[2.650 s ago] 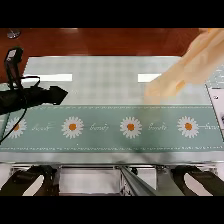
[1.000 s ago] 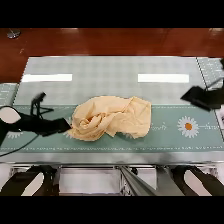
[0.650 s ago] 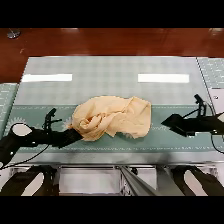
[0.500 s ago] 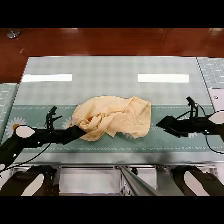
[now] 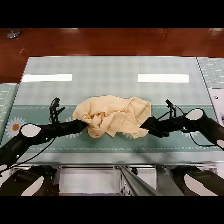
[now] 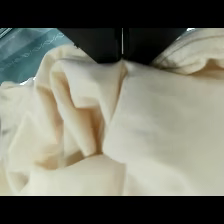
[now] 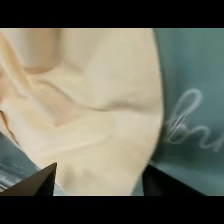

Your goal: Fold the shirts.

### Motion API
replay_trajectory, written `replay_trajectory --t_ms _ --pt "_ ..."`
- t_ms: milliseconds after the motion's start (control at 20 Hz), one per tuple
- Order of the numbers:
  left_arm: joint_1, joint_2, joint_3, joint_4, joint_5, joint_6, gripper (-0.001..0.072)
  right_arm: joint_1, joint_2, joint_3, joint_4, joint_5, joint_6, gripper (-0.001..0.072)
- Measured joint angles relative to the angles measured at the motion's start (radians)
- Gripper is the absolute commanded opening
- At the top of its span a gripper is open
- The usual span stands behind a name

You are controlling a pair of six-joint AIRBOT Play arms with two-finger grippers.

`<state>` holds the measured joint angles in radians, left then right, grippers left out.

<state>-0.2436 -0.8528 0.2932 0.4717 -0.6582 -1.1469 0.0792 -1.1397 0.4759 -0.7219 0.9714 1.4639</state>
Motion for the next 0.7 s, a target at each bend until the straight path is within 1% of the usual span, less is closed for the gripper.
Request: replay_trajectory --t_ms 50,100,250,350,450,700 --pt "-0.003 0.000 0.013 -0.001 0.001 0.004 0.0025 0.024 -0.026 0.011 0.014 -0.015 -0.006 0.0149" --pt "-0.005 0.000 0.029 -0.003 0.003 0.006 0.0025 0.043 -0.048 0.030 0.033 -0.028 -0.016 0.0028" --pt "0.016 0.002 0.106 -0.006 -0.009 0.018 0.0025 0.072 -0.087 0.153 0.067 -0.006 -0.061 0.0027" --pt "0.068 0.005 0.199 -0.006 -0.051 0.037 0.0025 0.053 -0.092 0.320 0.048 0.032 -0.076 0.0026" --pt "0.147 0.009 0.330 -0.006 -0.092 0.047 0.0025 0.017 -0.090 0.534 0.013 0.087 -0.068 0.0026" --pt "0.360 0.012 0.763 -0.008 -0.185 0.058 0.0025 -0.069 -0.084 1.199 -0.114 0.238 -0.023 0.0026"
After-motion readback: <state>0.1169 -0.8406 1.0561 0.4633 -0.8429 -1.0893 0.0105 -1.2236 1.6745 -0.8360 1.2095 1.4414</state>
